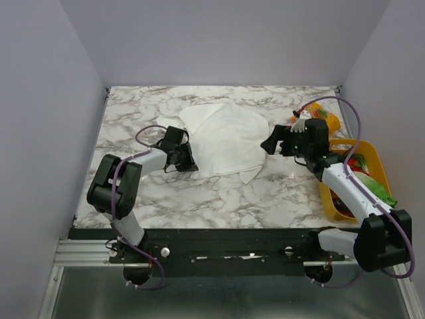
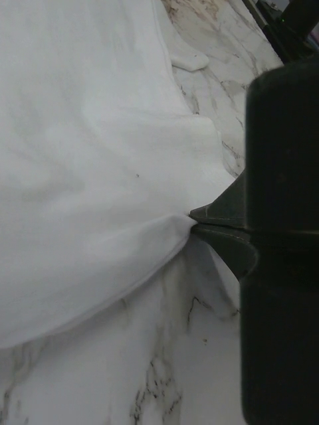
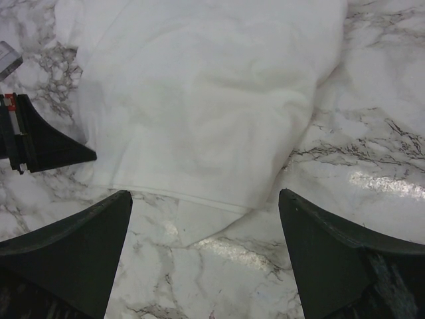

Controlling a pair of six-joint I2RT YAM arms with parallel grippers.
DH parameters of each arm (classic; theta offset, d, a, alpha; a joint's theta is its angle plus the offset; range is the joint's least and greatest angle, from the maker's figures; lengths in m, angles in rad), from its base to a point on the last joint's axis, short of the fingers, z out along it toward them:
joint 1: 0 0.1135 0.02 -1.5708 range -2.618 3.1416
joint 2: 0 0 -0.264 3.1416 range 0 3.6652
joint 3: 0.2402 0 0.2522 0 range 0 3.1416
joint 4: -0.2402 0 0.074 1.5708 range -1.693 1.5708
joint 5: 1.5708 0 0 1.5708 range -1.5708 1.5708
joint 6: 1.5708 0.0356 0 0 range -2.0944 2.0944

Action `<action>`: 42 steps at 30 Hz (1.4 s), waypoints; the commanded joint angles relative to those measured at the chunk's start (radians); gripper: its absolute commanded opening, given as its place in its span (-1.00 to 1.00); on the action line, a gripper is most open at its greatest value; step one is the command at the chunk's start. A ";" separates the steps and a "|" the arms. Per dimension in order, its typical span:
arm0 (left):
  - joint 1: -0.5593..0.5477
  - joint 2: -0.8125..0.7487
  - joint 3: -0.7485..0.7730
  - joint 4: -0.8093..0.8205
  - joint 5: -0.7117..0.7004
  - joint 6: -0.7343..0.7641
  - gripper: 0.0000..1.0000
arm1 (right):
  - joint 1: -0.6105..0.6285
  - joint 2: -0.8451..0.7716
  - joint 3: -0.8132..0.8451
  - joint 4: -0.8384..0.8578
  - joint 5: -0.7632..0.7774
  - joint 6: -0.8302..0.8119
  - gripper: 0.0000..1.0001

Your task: Pin the brooch onto the clothing

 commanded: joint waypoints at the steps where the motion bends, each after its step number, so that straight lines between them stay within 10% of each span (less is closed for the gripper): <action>1: -0.008 -0.105 0.008 -0.202 -0.098 0.041 -1.00 | 0.009 -0.006 0.028 -0.035 -0.009 -0.014 0.99; 11: 0.023 -0.334 0.330 -0.389 -0.115 0.070 -1.00 | 0.041 0.070 0.051 -0.061 -0.034 -0.011 0.99; 30: 0.054 -0.110 0.960 -0.499 0.069 0.007 -1.00 | 0.458 0.273 0.064 -0.055 0.145 0.061 0.99; 42: 0.050 -0.161 1.088 -0.470 0.029 -0.046 -1.00 | 0.535 0.206 0.015 0.055 0.375 0.223 0.99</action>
